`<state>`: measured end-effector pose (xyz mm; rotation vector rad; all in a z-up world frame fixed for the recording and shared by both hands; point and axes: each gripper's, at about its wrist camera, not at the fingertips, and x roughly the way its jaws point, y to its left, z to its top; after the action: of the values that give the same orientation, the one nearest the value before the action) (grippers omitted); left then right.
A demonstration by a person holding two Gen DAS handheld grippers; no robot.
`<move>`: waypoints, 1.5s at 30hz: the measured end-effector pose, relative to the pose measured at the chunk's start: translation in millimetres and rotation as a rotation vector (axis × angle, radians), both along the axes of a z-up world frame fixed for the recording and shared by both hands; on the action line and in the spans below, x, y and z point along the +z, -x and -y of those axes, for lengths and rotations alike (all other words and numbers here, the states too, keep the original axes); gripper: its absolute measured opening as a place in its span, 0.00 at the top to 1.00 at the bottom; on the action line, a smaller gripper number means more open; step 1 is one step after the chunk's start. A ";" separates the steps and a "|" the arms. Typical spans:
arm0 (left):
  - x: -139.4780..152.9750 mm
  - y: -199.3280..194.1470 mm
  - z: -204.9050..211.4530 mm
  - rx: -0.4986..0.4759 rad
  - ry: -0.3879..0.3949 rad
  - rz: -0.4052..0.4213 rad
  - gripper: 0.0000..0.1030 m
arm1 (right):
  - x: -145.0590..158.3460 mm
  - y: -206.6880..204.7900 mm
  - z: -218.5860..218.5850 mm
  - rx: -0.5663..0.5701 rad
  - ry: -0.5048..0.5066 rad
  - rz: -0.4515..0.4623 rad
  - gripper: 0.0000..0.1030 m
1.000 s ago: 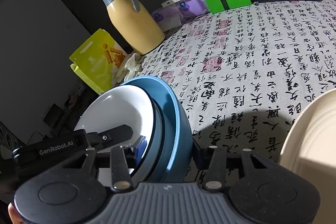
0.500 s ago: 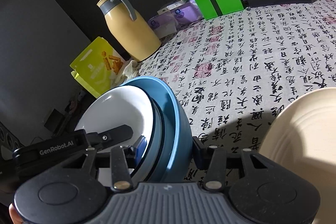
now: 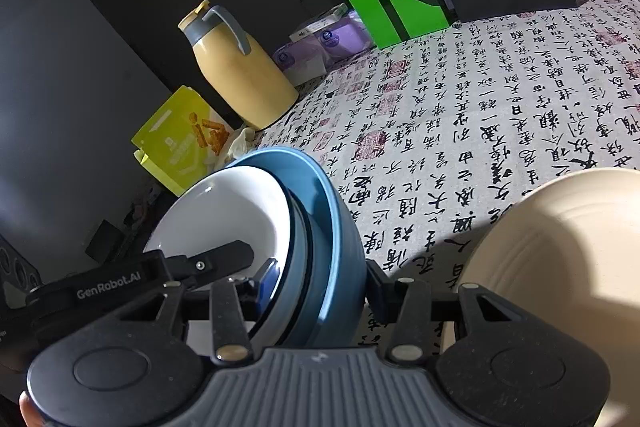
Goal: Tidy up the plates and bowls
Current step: 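Lift the blue bowl stack with both grippers and carry it toward the cream plates, then lower the blue bowl stack onto the cream plates with both grippers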
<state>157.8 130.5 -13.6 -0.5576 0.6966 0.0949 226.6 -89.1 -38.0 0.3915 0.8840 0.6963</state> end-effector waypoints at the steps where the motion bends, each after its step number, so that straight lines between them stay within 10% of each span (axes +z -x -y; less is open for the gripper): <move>1: 0.4 -0.2 1.4 -0.001 -0.001 0.000 0.60 | 0.2 0.3 1.3 -0.001 0.000 0.000 0.56; 45: 11.1 -15.8 82.0 -0.100 -0.029 0.004 0.60 | 7.0 12.6 82.7 -0.107 -0.026 0.003 0.57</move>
<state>173.6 48.5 -2.6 -0.4947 0.7173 0.0105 214.0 -171.7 -31.1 0.4579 0.8454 0.6103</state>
